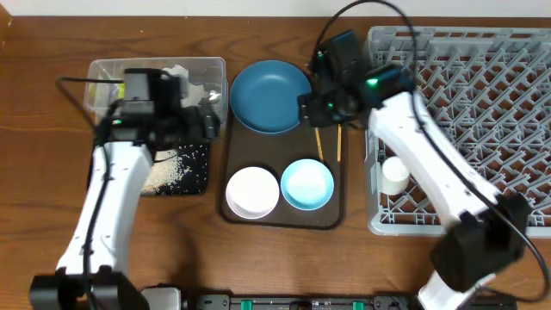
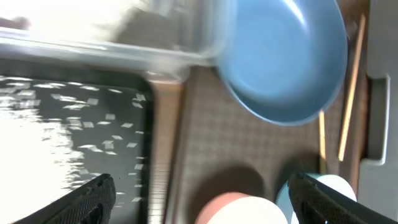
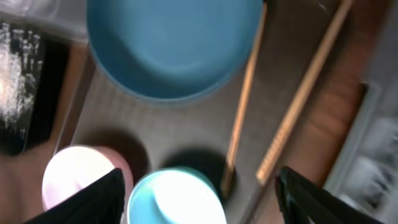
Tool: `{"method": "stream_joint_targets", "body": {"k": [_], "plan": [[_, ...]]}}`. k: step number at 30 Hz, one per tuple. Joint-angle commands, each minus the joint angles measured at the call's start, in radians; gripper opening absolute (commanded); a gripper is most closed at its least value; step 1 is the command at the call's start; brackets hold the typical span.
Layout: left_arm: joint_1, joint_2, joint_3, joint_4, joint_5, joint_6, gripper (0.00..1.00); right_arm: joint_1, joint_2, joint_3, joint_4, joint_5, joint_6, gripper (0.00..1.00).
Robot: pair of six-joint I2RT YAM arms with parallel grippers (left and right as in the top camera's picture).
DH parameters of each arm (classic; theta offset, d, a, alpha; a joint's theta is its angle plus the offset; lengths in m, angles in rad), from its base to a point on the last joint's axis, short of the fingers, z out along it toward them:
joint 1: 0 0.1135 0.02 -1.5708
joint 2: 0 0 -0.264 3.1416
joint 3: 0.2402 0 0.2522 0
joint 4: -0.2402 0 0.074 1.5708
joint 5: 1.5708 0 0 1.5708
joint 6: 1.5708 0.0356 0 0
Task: Sort waste into correct bins and load items into the dishwasher rack
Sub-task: 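Move the right gripper to the blue plate rim and grasp it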
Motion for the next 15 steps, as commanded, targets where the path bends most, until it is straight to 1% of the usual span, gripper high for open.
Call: {"method": "stream_joint_targets", "body": {"k": [1,5,9,11,15], "plan": [[0.06,-0.048,0.005,-0.007,-0.012,0.016,0.91,-0.002,0.07,-0.034,0.087,0.09,0.19,0.73],[0.099,-0.045,0.005,-0.029,-0.012,0.017,0.92,-0.002,0.178,-0.033,0.214,0.148,0.3,0.73],[0.101,-0.04,0.005,-0.045,-0.014,0.018,0.92,-0.002,0.274,-0.033,0.26,0.147,0.387,0.66],[0.101,-0.04,0.005,-0.072,-0.05,0.017,0.92,-0.003,0.312,-0.033,0.268,0.147,0.397,0.62],[0.106,-0.041,0.005,-0.067,-0.145,0.017,0.92,-0.003,0.34,-0.033,0.275,0.147,0.397,0.54]]}}
